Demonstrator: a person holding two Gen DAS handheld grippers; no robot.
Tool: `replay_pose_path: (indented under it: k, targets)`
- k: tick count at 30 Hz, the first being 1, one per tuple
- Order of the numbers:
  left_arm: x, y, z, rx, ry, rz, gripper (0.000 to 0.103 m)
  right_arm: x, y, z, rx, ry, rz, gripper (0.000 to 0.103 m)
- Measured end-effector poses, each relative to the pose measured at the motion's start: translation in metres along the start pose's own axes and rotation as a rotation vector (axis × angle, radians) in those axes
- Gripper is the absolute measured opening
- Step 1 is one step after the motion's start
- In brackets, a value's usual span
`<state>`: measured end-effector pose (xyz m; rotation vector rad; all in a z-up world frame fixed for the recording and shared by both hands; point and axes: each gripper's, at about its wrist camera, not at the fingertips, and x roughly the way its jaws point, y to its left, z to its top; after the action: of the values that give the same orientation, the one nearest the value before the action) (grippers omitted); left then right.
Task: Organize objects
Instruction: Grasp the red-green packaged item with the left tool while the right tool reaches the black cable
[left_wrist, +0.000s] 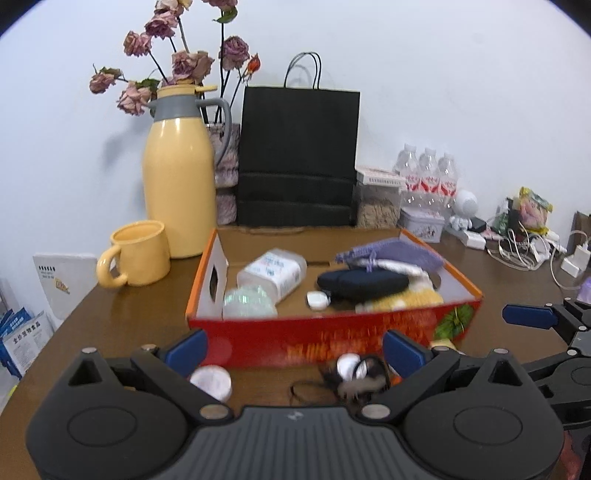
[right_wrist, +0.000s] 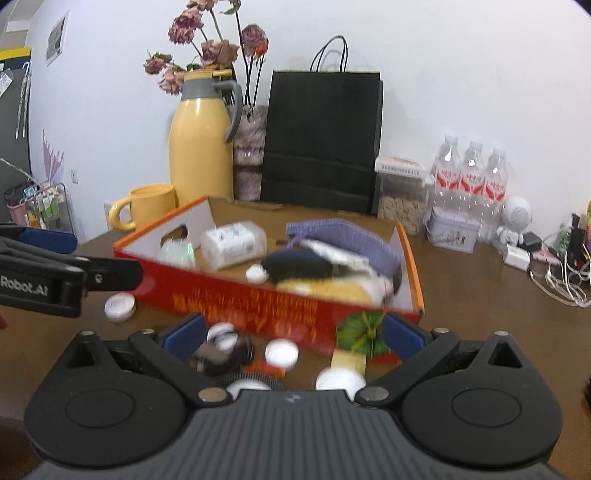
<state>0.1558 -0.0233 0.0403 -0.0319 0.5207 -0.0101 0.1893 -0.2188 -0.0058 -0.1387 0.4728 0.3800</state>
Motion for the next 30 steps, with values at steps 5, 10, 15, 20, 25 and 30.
replay_pose_path:
  k: [5, 10, 15, 20, 25, 30]
  targets:
    - [-0.007, -0.003, -0.022, 0.007, 0.054, -0.003, 0.101, -0.009, 0.003, -0.024, 0.002, 0.047, -0.003, 0.103]
    - [-0.005, -0.003, -0.042, -0.005, 0.117, -0.014, 0.101, -0.013, 0.005, -0.045, -0.008, 0.099, -0.006, 0.103]
    - [-0.001, -0.007, -0.058, -0.002, 0.166, -0.029, 0.101, -0.016, 0.006, -0.061, -0.011, 0.134, -0.009, 0.103]
    - [0.008, -0.013, -0.071, -0.006, 0.198, -0.056, 0.090, -0.014, 0.007, -0.067, -0.015, 0.154, -0.003, 0.103]
    - [0.009, -0.004, -0.076, -0.051, 0.196, -0.094, 0.034, -0.013, 0.008, -0.067, -0.017, 0.156, 0.003, 0.103]
    - [0.003, 0.005, -0.073, -0.058, 0.170, -0.075, 0.033, -0.011, 0.013, -0.059, -0.023, 0.137, 0.029, 0.103]
